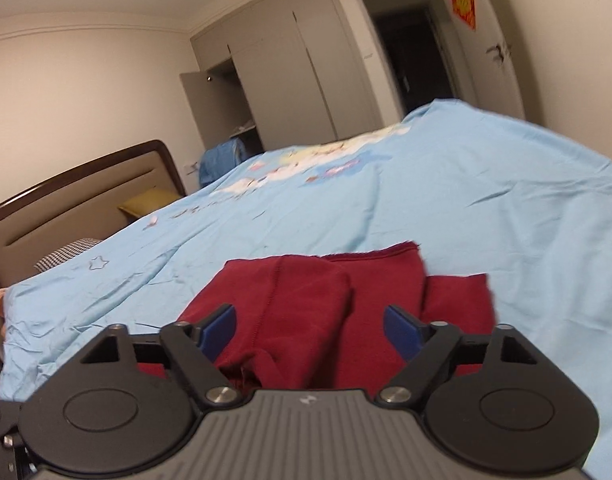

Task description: Fold small clothes

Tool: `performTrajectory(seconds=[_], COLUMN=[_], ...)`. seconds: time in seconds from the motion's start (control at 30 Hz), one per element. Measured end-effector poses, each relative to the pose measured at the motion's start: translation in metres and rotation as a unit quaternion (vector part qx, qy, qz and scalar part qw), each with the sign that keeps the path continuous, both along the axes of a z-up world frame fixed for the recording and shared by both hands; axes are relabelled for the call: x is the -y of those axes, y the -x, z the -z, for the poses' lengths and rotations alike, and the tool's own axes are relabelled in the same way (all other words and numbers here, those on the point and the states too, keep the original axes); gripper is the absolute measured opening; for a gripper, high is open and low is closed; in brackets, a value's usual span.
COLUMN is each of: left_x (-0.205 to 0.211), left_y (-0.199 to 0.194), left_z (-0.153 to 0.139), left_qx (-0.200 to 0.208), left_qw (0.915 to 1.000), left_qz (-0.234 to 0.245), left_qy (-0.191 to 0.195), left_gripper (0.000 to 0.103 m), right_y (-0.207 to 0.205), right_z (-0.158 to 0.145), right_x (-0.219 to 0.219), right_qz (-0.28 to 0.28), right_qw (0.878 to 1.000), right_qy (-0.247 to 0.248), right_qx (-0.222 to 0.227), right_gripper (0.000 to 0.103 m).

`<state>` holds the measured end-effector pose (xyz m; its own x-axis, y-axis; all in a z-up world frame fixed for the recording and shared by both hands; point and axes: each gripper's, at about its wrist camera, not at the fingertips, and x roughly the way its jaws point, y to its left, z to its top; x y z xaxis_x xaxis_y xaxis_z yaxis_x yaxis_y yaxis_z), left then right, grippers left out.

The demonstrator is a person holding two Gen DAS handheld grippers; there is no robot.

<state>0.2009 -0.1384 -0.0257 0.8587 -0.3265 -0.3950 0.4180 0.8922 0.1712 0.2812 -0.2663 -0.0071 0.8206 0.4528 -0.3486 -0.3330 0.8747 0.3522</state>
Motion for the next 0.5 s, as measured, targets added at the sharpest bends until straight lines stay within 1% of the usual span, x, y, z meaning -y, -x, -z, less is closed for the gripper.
performTrajectory(seconds=[0.03, 0.07, 0.1, 0.23, 0.27, 0.3, 0.33, 0.4, 0.5], left_x=[0.000, 0.000, 0.000, -0.003, -0.004, -0.004, -0.004, -0.003, -0.002], left_y=[0.000, 0.001, 0.001, 0.002, 0.003, 0.003, 0.004, 0.004, 0.005], left_z=[0.000, 0.001, 0.002, 0.004, 0.004, 0.003, 0.004, 0.004, 0.004], left_qx=[0.001, 0.002, 0.003, 0.005, 0.005, 0.005, 0.005, 0.005, 0.006], left_qw=[1.0000, 1.0000, 1.0000, 1.0000, 0.9999, 0.9999, 0.9999, 0.9998, 0.9998], left_qz=[0.000, 0.000, 0.000, -0.001, -0.001, -0.001, -0.001, -0.001, 0.002], left_qy=[0.000, 0.001, 0.001, 0.006, 0.009, 0.012, 0.014, 0.017, 0.018], left_gripper=[0.011, 0.011, 0.011, 0.011, 0.011, 0.011, 0.011, 0.011, 0.011], right_y=[-0.007, -0.013, -0.020, -0.033, -0.034, -0.033, -0.031, -0.025, -0.014], right_z=[0.001, 0.003, 0.005, 0.019, 0.022, 0.023, 0.023, 0.020, 0.014], right_x=[-0.002, -0.003, -0.004, 0.000, 0.000, -0.001, -0.001, -0.003, -0.005], right_qz=[0.000, 0.007, 0.012, 0.016, 0.016, 0.016, 0.015, 0.015, 0.018], right_qw=[1.000, 1.000, 0.999, 0.996, 0.996, 0.996, 0.996, 0.997, 0.999], right_qy=[-0.004, -0.006, -0.008, -0.029, -0.031, -0.031, -0.028, -0.021, -0.011], right_qx=[-0.013, -0.026, -0.039, -0.082, -0.087, -0.088, -0.084, -0.071, -0.049], right_gripper=[0.077, 0.072, 0.064, 0.046, 0.038, 0.031, 0.027, 0.016, 0.011])
